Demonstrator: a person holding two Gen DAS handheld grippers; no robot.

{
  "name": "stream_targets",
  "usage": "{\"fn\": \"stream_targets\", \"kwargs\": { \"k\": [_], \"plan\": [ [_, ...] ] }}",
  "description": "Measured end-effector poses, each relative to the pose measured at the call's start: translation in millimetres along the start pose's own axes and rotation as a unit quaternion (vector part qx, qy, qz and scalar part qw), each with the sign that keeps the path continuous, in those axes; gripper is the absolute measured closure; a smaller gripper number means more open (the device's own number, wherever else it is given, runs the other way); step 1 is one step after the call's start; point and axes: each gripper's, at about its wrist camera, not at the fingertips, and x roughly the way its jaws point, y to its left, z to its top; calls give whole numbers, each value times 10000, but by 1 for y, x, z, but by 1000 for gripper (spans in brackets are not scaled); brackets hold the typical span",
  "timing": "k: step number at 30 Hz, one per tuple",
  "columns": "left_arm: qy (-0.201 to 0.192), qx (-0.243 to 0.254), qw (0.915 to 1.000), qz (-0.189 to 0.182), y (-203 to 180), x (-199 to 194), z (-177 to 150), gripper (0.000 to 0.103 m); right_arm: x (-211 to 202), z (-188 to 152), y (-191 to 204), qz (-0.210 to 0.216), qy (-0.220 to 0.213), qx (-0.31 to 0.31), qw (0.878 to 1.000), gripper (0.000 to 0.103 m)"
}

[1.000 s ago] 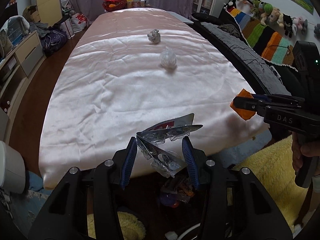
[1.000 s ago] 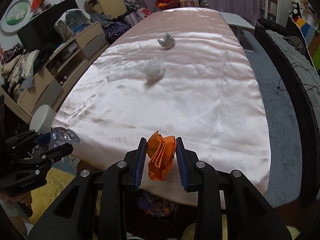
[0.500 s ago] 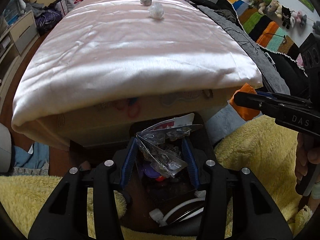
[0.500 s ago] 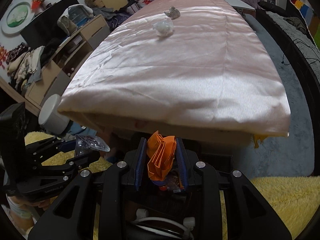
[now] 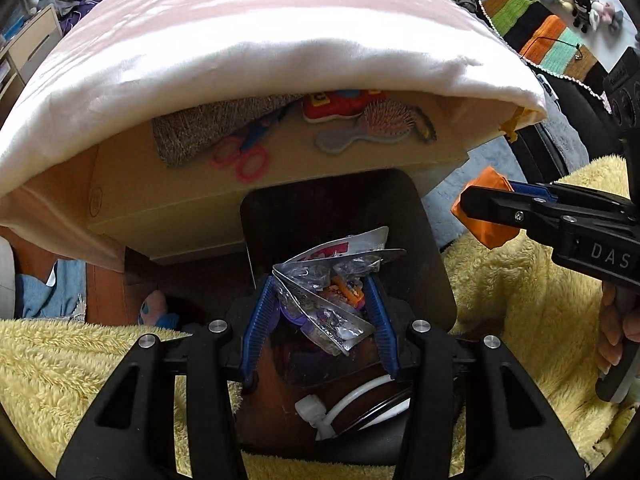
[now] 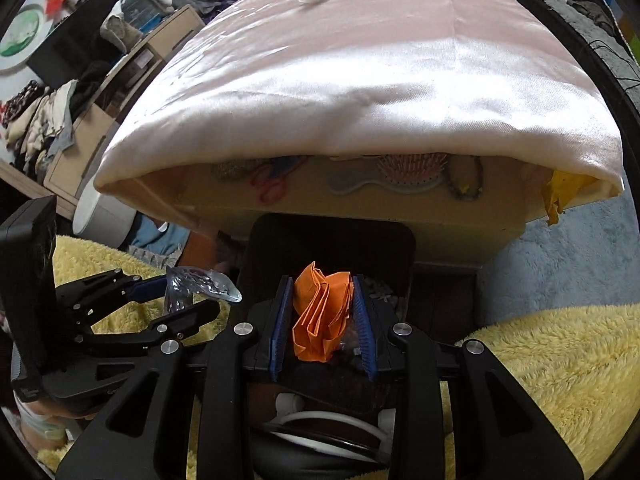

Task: Collect trash
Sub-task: 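Lower the orange paper and blister pack into the black bin and open both tools, then raise both open tools back over the table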

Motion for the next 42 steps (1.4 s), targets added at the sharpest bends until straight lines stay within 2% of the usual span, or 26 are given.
{"fn": "stream_targets", "kwargs": {
  "k": [4,5,6,7,9,12,16,28,35,42],
  "plan": [
    [41,-31,10000,-42,1,1,-2,57,2,2,1,52,42,52,10000,69],
    [55,-50,10000,-55,3,1,-2,53,3,4,3,48,48,63,10000,69],
    [62,-67,9999,-61,3,2,-2,49,3,4,3,37,58,73,9999,66],
    [64,-81,9999,-65,4,2,-1,47,3,4,3,43,69,89,9999,57],
    [66,-110,9999,-71,5,1,-2,42,2,4,2,38,54,137,9999,47],
    [14,-170,9999,-27,8,-1,-1,33,1,5,0,4,27,206,9998,44],
    [-34,-247,9997,-9,13,-6,1,28,-2,6,-7,12,-31,337,9994,38],
    [-621,-251,9978,7,24,-45,28,25,-33,32,-6,117,-453,240,9986,37],
    [-859,-250,9959,115,34,-60,62,22,-46,77,-4,-61,-742,33,9972,36],
    [-1000,-114,9943,343,44,-63,112,19,-38,136,-8,-129,-934,-96,9955,36]
  ]
}}
